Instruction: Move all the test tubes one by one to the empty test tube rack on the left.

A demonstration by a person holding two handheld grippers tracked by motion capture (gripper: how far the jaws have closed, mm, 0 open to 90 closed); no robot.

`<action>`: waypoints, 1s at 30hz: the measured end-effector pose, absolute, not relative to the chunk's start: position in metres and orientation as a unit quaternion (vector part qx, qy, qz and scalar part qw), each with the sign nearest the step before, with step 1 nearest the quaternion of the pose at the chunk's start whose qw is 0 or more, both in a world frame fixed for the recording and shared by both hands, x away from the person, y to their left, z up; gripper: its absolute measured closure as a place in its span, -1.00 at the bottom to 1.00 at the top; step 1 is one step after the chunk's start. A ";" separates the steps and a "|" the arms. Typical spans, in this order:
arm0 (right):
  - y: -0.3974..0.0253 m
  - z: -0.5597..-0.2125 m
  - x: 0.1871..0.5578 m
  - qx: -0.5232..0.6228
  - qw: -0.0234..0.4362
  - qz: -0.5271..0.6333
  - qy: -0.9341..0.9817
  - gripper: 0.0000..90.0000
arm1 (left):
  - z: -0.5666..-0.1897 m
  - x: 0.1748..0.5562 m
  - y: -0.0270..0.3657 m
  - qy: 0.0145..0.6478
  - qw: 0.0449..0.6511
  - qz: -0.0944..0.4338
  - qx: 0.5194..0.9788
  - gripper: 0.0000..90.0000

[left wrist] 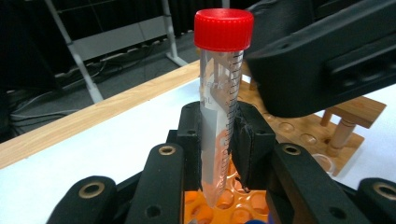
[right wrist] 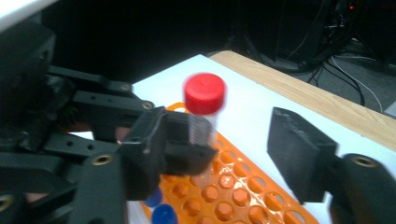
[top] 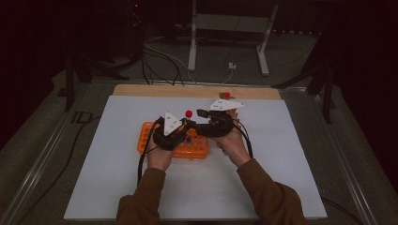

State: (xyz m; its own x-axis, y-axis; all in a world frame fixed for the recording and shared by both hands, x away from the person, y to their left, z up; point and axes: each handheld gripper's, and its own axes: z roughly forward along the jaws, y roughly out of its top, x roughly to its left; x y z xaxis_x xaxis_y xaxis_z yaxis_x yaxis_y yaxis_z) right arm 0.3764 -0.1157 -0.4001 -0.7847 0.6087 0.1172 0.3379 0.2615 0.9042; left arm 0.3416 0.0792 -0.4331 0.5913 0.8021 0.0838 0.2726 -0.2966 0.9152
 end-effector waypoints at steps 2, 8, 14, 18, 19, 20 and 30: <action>-0.119 -0.401 0.377 0.307 0.133 0.525 0.782 -0.35 | -0.433 0.341 0.082 0.359 0.476 0.278 0.753 0.66; -0.127 -0.406 0.376 0.321 0.165 0.508 0.782 -0.65 | -0.436 0.338 0.092 0.373 0.484 0.272 0.744 0.66; -0.140 -0.413 0.377 0.337 0.178 0.495 0.781 -0.90 | -0.439 0.333 0.104 0.385 0.491 0.267 0.734 0.66; -0.150 -0.415 0.376 0.342 0.182 0.495 0.778 -0.97 | -0.442 0.330 0.110 0.391 0.495 0.261 0.731 0.66; -0.151 -0.415 0.376 0.343 0.184 0.495 0.777 -0.98 | -0.443 0.329 0.111 0.393 0.495 0.259 0.731 0.66; -0.153 -0.415 0.376 0.343 0.186 0.495 0.776 -0.98 | -0.444 0.328 0.112 0.395 0.496 0.258 0.729 0.66; -0.165 -0.418 0.373 0.349 0.190 0.496 0.772 -1.00 | -0.458 0.321 0.118 0.405 0.498 0.239 0.729 0.66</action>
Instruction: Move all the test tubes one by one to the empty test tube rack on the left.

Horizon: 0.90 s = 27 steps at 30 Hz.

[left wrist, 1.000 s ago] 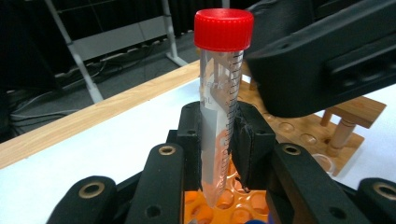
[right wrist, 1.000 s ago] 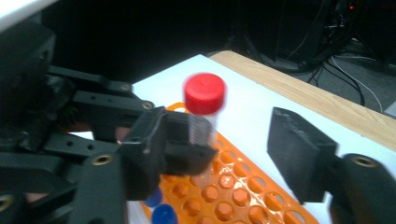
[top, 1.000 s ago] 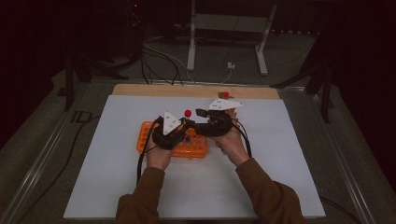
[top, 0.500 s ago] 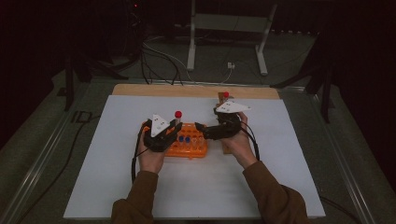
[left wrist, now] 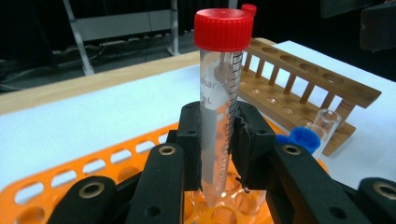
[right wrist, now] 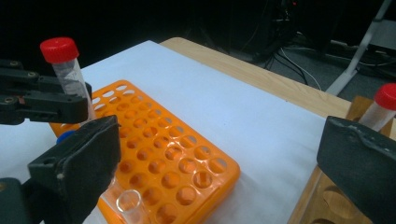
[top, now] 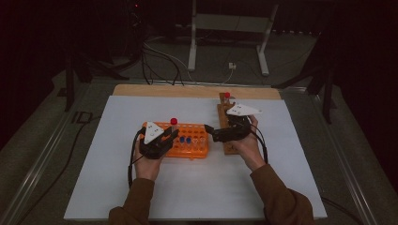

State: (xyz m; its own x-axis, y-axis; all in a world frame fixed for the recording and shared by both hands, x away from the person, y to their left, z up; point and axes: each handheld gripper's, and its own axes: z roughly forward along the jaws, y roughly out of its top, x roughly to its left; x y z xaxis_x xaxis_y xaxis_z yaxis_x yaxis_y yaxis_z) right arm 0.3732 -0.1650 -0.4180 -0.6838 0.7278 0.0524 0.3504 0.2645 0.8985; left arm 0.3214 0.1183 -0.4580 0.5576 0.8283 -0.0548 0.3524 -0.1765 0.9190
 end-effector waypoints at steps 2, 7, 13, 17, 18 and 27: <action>-0.166 -0.419 0.373 0.351 0.189 0.496 0.772 -1.00 | -0.460 0.321 0.119 0.406 0.500 0.234 0.728 0.66; -0.167 -0.420 0.373 0.353 0.188 0.496 0.771 -1.00 | -0.467 0.317 0.120 0.407 0.497 0.225 0.733 0.66; -0.168 -0.421 0.373 0.353 0.187 0.496 0.771 -1.00 | -0.475 0.315 0.121 0.406 0.490 0.213 0.741 0.66; -0.169 -0.422 0.373 0.353 0.186 0.497 0.771 -1.00 | -0.479 0.313 0.119 0.404 0.482 0.209 0.749 0.66; -0.169 -0.422 0.373 0.353 0.185 0.497 0.771 -1.00 | -0.480 0.313 0.119 0.403 0.479 0.210 0.751 0.66; -0.172 -0.426 0.373 0.357 0.182 0.495 0.771 -0.99 | -0.487 0.311 0.117 0.396 0.462 0.210 0.766 0.65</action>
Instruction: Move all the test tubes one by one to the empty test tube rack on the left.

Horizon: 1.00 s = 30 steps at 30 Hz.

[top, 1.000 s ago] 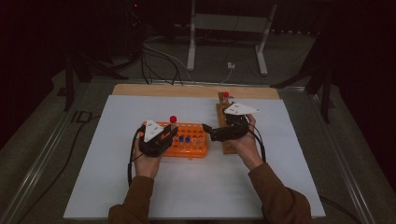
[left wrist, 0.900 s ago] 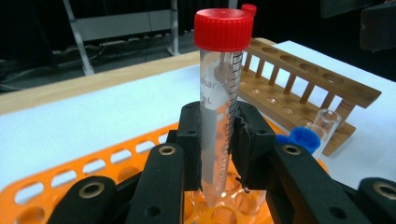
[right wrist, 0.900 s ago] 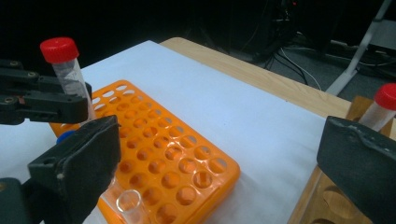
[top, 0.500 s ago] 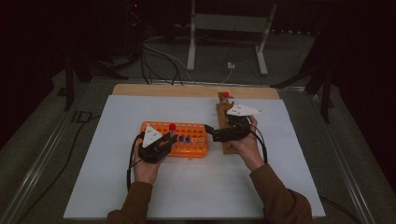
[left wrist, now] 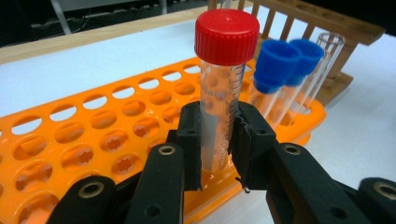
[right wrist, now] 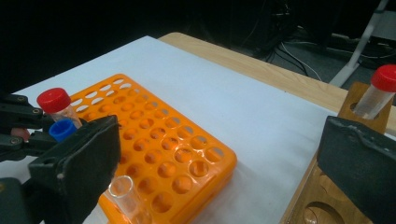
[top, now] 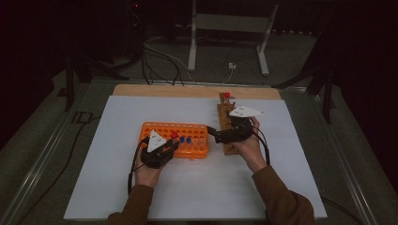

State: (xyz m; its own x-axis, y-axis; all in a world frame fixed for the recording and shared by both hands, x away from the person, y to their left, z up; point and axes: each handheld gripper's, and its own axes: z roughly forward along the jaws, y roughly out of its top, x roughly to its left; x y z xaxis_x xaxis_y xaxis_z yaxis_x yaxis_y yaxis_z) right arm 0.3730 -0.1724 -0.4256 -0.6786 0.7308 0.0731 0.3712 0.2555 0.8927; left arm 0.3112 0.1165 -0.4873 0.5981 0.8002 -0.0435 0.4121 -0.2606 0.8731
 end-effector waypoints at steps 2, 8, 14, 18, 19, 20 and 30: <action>-0.173 -0.426 0.373 0.357 0.181 0.494 0.772 -0.99 | -0.489 0.311 0.116 0.397 0.459 0.208 0.768 0.65; -0.175 -0.425 0.374 0.359 0.182 0.494 0.771 -0.99 | -0.491 0.311 0.116 0.394 0.451 0.207 0.774 0.65; -0.176 -0.425 0.375 0.360 0.184 0.494 0.770 -0.99 | -0.494 0.312 0.114 0.393 0.442 0.205 0.780 0.64; -0.176 -0.425 0.375 0.360 0.185 0.494 0.769 -0.99 | -0.496 0.313 0.113 0.396 0.438 0.201 0.782 0.63; -0.176 -0.425 0.375 0.360 0.185 0.494 0.770 -0.99 | -0.496 0.313 0.113 0.396 0.437 0.200 0.783 0.62; -0.176 -0.425 0.375 0.360 0.185 0.494 0.770 -0.99 | -0.496 0.313 0.113 0.395 0.437 0.200 0.783 0.61; -0.180 -0.425 0.378 0.365 0.189 0.493 0.767 -0.99 | -0.486 0.307 0.121 0.397 0.461 0.198 0.768 0.07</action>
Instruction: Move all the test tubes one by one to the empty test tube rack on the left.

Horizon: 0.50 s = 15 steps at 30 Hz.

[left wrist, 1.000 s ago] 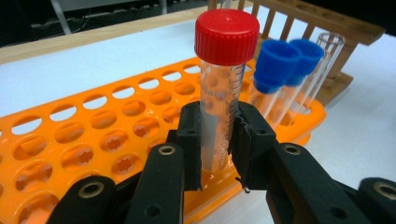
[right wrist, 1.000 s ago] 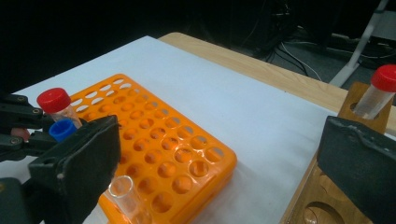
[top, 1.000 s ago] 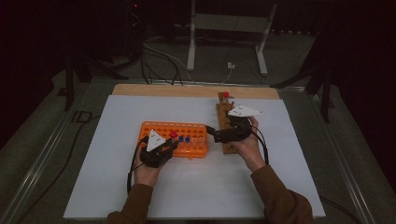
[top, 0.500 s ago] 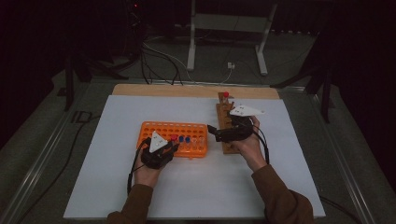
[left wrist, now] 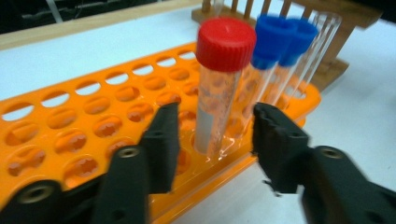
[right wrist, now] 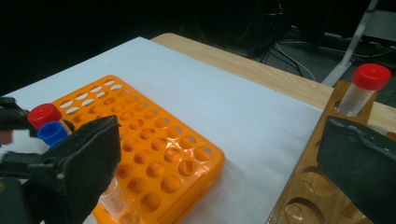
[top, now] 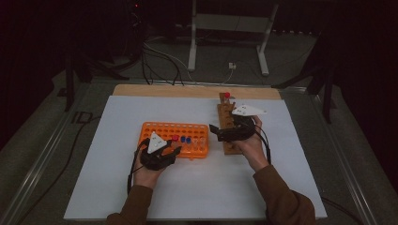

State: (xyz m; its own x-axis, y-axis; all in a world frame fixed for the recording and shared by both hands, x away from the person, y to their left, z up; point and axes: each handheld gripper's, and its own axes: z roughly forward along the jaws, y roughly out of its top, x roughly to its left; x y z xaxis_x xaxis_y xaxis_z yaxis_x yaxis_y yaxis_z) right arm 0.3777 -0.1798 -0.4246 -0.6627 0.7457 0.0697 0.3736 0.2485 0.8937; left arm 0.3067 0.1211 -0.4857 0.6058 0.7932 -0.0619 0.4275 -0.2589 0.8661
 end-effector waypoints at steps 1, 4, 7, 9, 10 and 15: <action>-0.180 -0.424 0.378 0.366 0.189 0.493 0.767 -0.99 | -0.485 0.306 0.122 0.397 0.464 0.200 0.766 0.00; -0.182 -0.423 0.380 0.368 0.192 0.492 0.765 -0.99 | -0.482 0.304 0.124 0.397 0.471 0.205 0.761 -0.24; -0.182 -0.422 0.383 0.370 0.194 0.492 0.764 -0.99 | -0.478 0.303 0.125 0.398 0.479 0.207 0.755 -0.42; -0.182 -0.421 0.384 0.370 0.196 0.491 0.764 -0.99 | -0.477 0.303 0.127 0.401 0.484 0.209 0.749 -0.51; -0.182 -0.420 0.385 0.371 0.197 0.490 0.764 -0.99 | -0.476 0.303 0.127 0.405 0.486 0.209 0.746 -0.57; -0.183 -0.417 0.390 0.374 0.204 0.488 0.762 -0.99 | -0.474 0.305 0.132 0.417 0.494 0.207 0.734 -0.79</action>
State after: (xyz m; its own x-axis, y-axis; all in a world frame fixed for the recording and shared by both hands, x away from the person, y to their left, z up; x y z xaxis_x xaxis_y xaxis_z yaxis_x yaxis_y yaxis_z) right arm 0.3905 -0.1826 -0.4174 -0.6375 0.7685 0.0543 0.3706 0.2441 0.8961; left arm 0.3049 0.1325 -0.4740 0.5670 0.8166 -0.1084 0.4077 -0.1638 0.8983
